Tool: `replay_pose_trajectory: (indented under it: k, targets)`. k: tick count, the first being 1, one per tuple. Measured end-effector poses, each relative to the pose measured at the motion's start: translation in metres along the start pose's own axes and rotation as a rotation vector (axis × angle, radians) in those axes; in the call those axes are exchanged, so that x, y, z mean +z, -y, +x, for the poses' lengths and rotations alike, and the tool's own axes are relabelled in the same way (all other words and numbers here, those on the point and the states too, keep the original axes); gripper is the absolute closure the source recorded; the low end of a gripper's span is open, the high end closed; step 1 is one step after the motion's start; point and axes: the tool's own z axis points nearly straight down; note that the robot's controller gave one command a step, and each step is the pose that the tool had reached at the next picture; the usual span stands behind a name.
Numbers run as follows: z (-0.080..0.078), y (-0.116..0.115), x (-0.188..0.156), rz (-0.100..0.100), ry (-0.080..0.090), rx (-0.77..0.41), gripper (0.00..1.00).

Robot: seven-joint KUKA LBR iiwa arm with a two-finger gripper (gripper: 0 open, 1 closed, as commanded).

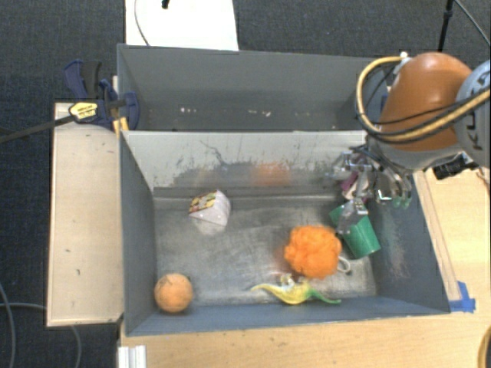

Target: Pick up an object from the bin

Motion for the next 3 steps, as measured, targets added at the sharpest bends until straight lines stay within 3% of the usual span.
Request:
replay_pose_trajectory:
  k: [1,2,3]
  targets:
    - [-0.002,0.000,-0.005,0.001,0.008,-0.002,0.00]
    - [0.032,-0.023,0.063,0.001,0.013,-0.015,0.00]
    - [0.043,-0.029,0.090,0.003,0.006,-0.015,0.00]
